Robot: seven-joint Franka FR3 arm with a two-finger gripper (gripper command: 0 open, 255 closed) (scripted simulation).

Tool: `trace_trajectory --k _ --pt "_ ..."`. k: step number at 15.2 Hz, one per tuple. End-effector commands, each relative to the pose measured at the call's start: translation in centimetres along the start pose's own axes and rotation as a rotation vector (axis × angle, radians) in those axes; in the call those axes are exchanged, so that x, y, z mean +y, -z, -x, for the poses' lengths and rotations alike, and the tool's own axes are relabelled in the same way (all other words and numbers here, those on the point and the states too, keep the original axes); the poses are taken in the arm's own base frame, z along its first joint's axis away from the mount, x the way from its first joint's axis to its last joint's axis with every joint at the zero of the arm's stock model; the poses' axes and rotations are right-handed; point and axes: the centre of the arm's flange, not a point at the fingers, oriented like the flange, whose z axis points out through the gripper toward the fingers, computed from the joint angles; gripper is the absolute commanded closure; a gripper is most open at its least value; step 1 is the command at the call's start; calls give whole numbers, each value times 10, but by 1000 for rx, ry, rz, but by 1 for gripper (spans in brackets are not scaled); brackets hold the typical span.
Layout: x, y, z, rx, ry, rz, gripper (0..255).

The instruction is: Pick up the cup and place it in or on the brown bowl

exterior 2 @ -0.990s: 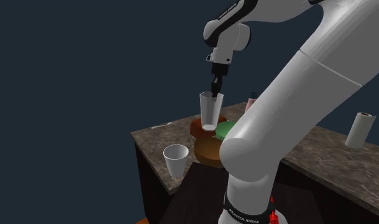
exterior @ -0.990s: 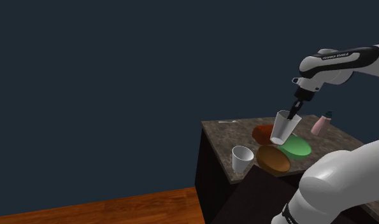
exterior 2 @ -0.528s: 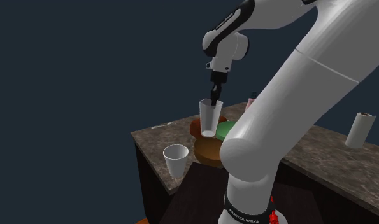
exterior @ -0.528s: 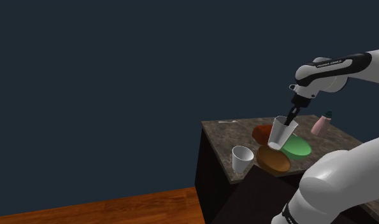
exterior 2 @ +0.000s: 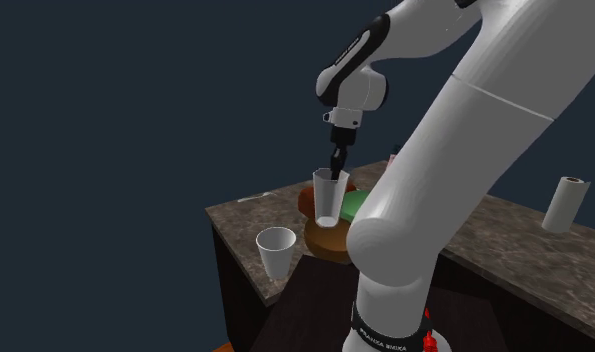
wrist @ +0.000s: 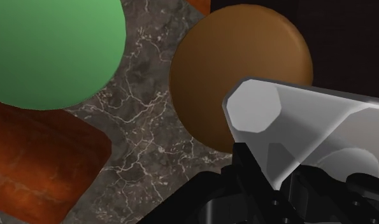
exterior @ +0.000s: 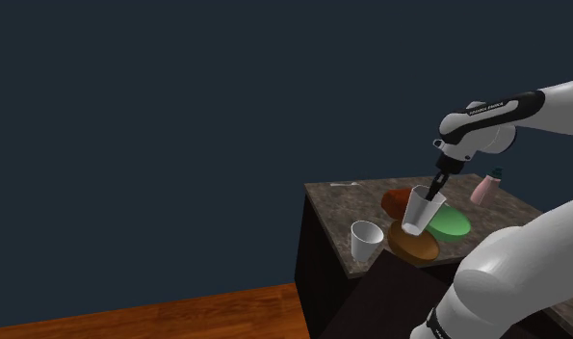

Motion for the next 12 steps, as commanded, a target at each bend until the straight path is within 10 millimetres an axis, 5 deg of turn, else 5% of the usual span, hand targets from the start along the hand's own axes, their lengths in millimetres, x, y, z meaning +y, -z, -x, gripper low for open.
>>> trace_trajectory --k 1,10,11,12 --pt "2 -11 1 1 0 1 255" --pt "3 -19 1 1 0 1 255" --pt "3 -19 1 1 0 1 0" --pt "3 -19 1 1 0 1 0"
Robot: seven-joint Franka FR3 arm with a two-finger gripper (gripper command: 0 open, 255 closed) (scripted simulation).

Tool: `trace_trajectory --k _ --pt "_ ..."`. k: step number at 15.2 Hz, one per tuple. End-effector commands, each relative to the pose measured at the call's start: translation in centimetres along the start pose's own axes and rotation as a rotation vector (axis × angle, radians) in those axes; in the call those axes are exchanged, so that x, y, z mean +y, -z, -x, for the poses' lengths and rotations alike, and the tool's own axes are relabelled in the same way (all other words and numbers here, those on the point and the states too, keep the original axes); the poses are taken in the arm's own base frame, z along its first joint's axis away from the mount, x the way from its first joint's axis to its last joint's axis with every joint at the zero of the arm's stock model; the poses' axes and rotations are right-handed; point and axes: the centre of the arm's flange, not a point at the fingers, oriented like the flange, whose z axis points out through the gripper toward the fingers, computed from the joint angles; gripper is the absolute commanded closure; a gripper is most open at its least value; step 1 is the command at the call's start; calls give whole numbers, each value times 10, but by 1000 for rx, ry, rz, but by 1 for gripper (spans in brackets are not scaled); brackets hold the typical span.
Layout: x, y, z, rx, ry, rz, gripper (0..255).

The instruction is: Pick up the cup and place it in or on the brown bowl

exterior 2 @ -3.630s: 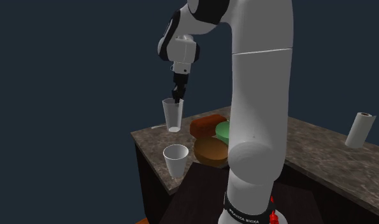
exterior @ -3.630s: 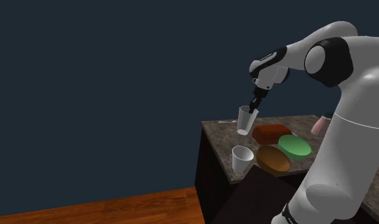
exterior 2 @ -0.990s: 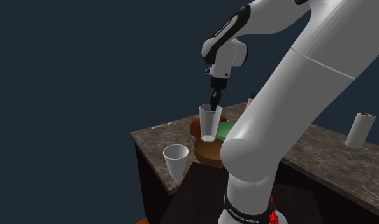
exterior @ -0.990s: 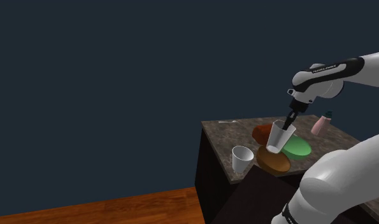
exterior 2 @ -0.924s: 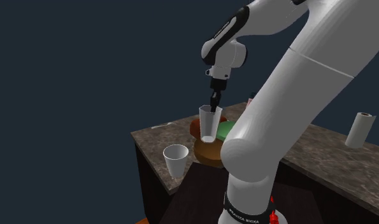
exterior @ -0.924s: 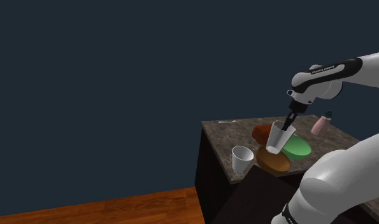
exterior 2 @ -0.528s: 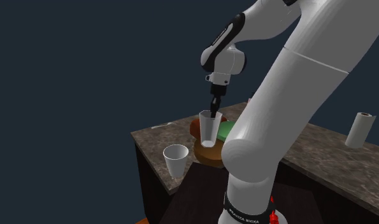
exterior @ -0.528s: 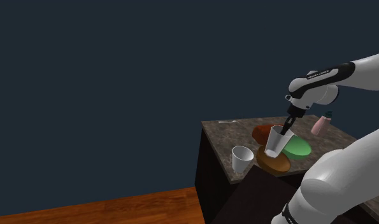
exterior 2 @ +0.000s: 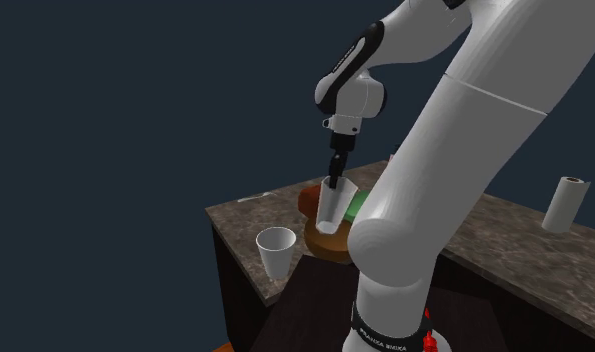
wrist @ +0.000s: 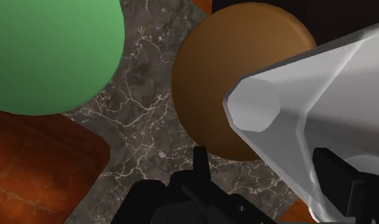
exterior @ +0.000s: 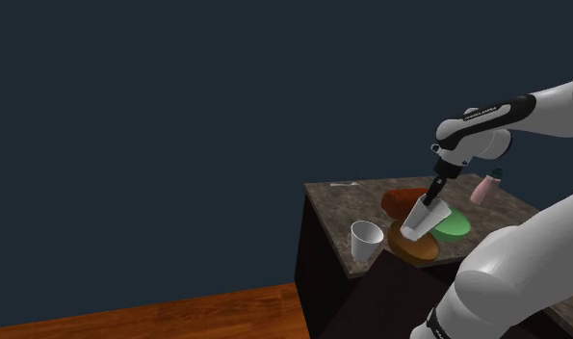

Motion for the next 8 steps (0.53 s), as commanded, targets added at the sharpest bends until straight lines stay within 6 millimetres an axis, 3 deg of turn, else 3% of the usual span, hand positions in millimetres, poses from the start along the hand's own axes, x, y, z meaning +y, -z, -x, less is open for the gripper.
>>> trace_trajectory --k 1,4,8 --pt "0 0 0 0 0 0 0" --pt "0 0 0 0 0 0 0" --pt "0 50 0 0 0 0 0"
